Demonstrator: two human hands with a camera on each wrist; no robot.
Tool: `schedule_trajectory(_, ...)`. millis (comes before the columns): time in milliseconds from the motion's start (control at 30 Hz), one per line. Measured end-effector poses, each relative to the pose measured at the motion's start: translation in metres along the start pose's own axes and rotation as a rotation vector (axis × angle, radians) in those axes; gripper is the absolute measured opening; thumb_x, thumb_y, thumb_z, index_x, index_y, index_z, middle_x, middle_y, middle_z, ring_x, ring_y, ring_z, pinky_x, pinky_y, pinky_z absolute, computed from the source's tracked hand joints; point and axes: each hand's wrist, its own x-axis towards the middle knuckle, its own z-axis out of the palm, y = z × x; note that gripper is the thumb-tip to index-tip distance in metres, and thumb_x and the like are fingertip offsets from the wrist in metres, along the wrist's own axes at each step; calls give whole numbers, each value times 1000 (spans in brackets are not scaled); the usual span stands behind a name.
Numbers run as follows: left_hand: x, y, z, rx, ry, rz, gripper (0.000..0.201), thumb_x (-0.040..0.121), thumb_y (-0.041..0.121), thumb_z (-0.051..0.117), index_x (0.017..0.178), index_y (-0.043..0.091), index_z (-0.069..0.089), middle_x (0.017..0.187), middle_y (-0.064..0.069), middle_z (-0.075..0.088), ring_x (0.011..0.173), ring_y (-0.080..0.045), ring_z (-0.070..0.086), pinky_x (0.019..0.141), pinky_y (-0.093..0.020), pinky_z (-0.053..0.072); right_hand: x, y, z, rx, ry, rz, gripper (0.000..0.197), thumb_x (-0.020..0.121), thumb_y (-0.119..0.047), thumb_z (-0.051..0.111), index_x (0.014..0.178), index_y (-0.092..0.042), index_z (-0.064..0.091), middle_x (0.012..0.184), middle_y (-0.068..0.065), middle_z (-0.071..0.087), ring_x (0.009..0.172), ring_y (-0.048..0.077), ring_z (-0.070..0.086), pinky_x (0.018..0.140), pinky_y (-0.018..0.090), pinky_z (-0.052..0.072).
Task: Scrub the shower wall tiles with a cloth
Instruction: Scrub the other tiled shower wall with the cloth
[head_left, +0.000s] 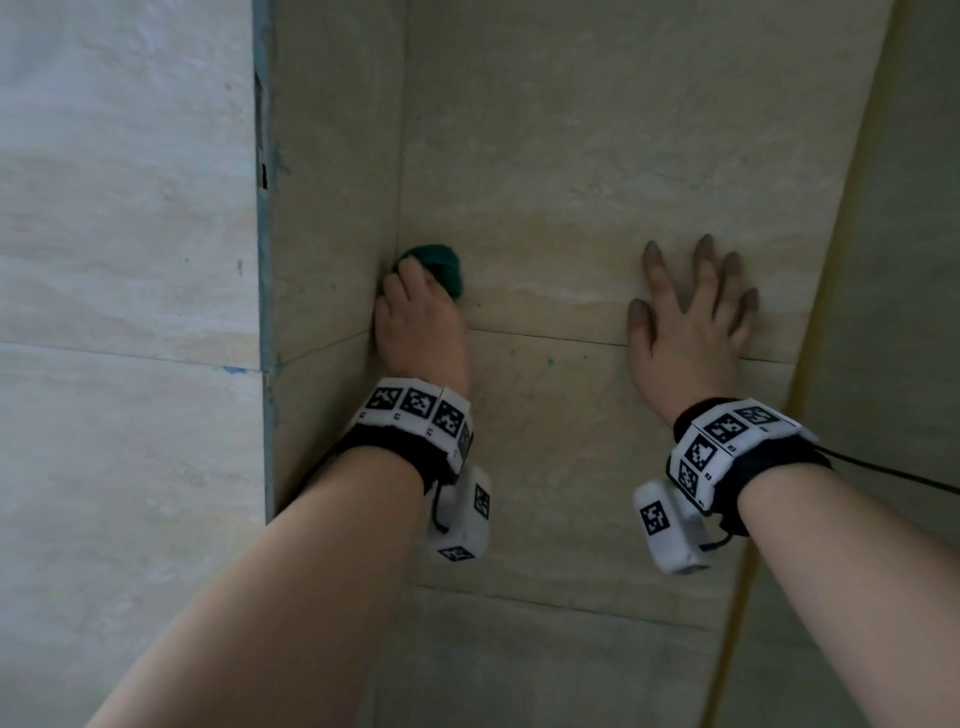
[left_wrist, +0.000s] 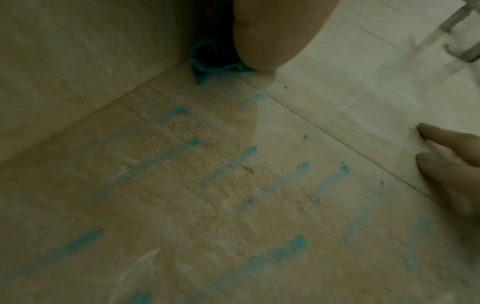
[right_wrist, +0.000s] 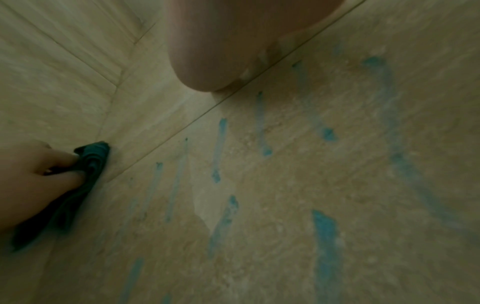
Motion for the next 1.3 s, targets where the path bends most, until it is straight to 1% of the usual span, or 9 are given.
schedule_trajectory(100, -4, 5, -4, -12, 29, 5, 45, 77, 6, 33, 96, 4, 73, 88, -6, 66, 73, -20, 62, 60, -24, 47, 0, -1, -1, -4, -16, 9, 53, 101, -36, 31, 151, -37, 14, 160, 11, 0, 146, 35, -4, 116, 54, -4)
schedule_trajectory(233, -40, 17, 12, -51, -18, 418, 43, 68, 1, 64, 112, 1, 68, 102, -10, 59, 82, -24, 51, 58, -29, 46, 1, 0, -1, -6, -13, 1, 52, 101, -37, 30, 151, -37, 14, 160, 11, 0, 145, 36, -4, 116, 54, -4)
schedule_trajectory(333, -49, 17, 26, -98, 88, 584, 52, 59, 2, 62, 110, 0, 69, 105, -9, 38, 82, -25, 36, 61, -30, 47, 1, -1, 0, -3, -8, 2, 54, 98, -40, 24, 151, -37, 15, 160, 12, 2, 145, 36, -2, 116, 55, -3)
schedule_trajectory(433, -45, 17, 7, -54, -67, 548, 60, 75, 2, 59, 135, -2, 49, 117, -11, 34, 96, -27, 44, 76, -35, 46, 0, 0, -1, -6, -22, 5, 55, 96, -42, 21, 151, -37, 14, 160, 12, 1, 145, 37, -3, 116, 55, -3)
schedule_trajectory(533, -37, 12, -2, 45, -186, 323, 52, 96, 0, 29, 147, -3, 19, 139, -15, 29, 119, -31, 40, 92, -36, 38, -2, -1, 0, -9, -27, 3, 55, 97, -42, 21, 151, -37, 14, 160, 12, 1, 145, 37, -3, 116, 55, -2)
schedule_trajectory(633, -17, 5, -8, 96, -22, 84, 50, 93, 1, 19, 137, -2, 42, 136, -13, 44, 118, -28, 49, 84, -31, 45, -2, -2, 2, -6, -13, 3, 55, 96, -41, 21, 151, -37, 15, 160, 13, 2, 145, 37, -2, 115, 55, -2)
schedule_trajectory(767, 7, 5, -16, -21, -234, -115, 43, 100, 2, 33, 141, -9, 26, 145, -20, 25, 129, -31, 34, 70, -31, 40, -4, -1, 5, -9, -3, -3, 54, 97, -40, 23, 151, -36, 16, 160, 14, 4, 145, 38, 0, 115, 56, 0)
schedule_trajectory(1100, 16, 8, -21, 55, -234, -84, 44, 99, 2, 35, 141, -9, 26, 147, -18, 21, 127, -32, 33, 69, -31, 39, -5, -4, 7, 0, 34, -8, 53, 98, -36, 26, 151, -34, 20, 159, 16, 7, 145, 40, 2, 114, 58, 0)
schedule_trajectory(1300, -25, -1, -8, 129, -349, -10, 38, 101, 5, 25, 134, -7, 39, 143, -20, 27, 123, -32, 39, 93, -34, 39, -4, -1, 6, -1, 20, -5, 53, 98, -37, 26, 151, -36, 19, 159, 14, 6, 145, 39, 1, 115, 57, 1)
